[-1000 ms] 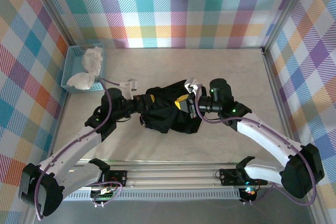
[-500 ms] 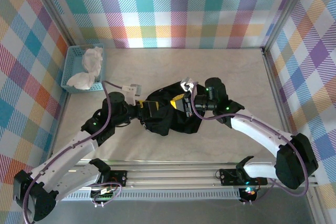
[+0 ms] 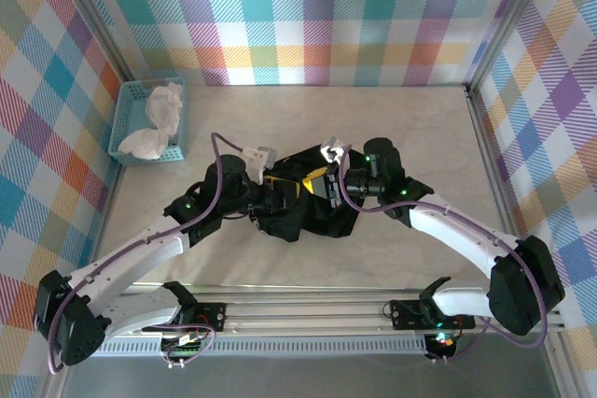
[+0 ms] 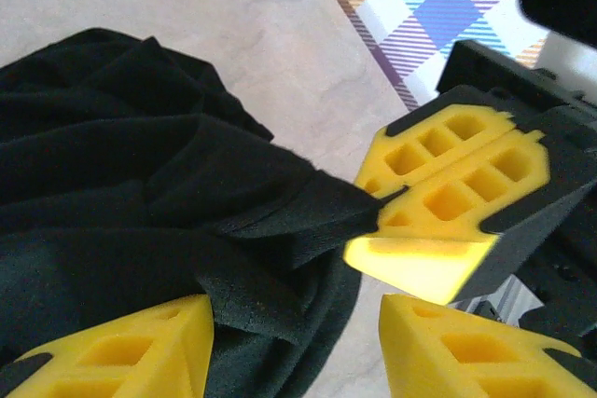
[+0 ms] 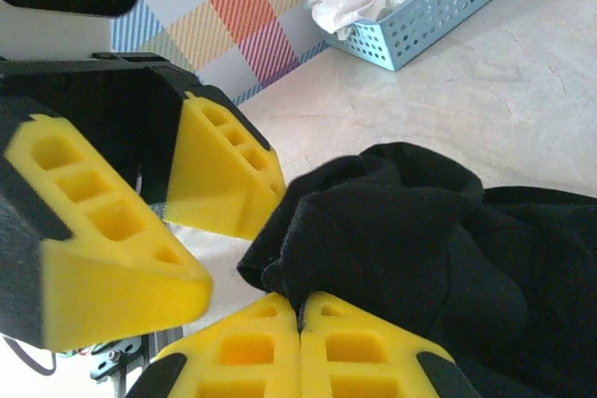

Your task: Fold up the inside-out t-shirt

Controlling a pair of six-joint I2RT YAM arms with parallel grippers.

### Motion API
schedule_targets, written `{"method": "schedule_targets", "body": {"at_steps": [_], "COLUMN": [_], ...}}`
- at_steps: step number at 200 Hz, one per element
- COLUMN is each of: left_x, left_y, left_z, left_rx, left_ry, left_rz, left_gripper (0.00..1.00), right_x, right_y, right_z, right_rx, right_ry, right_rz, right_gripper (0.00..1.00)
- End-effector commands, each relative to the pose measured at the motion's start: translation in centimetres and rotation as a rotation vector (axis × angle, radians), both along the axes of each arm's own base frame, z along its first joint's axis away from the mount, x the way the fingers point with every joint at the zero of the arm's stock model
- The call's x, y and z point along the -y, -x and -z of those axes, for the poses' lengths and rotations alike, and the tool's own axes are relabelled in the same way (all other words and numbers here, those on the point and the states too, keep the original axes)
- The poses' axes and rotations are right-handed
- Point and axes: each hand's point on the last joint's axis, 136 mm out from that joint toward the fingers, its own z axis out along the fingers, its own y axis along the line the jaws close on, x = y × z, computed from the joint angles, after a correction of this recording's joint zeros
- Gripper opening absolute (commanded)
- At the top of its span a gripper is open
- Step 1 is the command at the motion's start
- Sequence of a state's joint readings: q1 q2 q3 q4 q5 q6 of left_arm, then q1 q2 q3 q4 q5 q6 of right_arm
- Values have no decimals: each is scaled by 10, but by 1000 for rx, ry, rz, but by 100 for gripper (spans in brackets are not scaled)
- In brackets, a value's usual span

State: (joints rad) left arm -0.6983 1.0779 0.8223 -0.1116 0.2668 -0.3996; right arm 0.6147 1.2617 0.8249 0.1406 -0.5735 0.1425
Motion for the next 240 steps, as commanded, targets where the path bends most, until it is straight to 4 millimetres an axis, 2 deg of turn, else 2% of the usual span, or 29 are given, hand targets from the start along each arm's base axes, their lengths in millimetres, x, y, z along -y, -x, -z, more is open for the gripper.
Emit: {"method": "schedule_targets", "body": {"at_steps": [1, 45, 74, 100, 124, 149, 199, 222, 240], "left_x": [7, 7, -2, -20, -44, -58, -66, -65, -58], "left_y": [-5, -12, -13, -6, -1, -6, -10, -9, -1], "left_z": [-21, -18, -22, -54, -89, -104, -99, -83, -74], "left_rx": [47, 49, 71, 155, 193, 153, 127, 128, 138], "left_ry": [37, 24, 12, 88, 268, 411, 451, 411, 396], "left_rz": [-1, -30, -57, -71, -108, -122, -111, -96, -30], "left_gripper": [46, 23, 0, 0, 0, 0, 0, 0, 0], "right_x": [-2, 0, 8, 27, 27, 27, 31, 30, 27], "right_y": [-1, 0, -7, -24, -22, -20, -27, -29, -30], "right_z": [-20, -17, -12, -10, -8, 1, 15, 17, 19], "right_rx": [52, 61, 82, 113, 124, 123, 63, 19, -4], "right_ry": [-40, -28, 22, 111, 111, 116, 141, 123, 136], "right_rz": [-18, -9, 48, 193, 185, 176, 228, 249, 236], "right_gripper": [0, 0, 0, 0, 0, 0, 0, 9, 21]}}
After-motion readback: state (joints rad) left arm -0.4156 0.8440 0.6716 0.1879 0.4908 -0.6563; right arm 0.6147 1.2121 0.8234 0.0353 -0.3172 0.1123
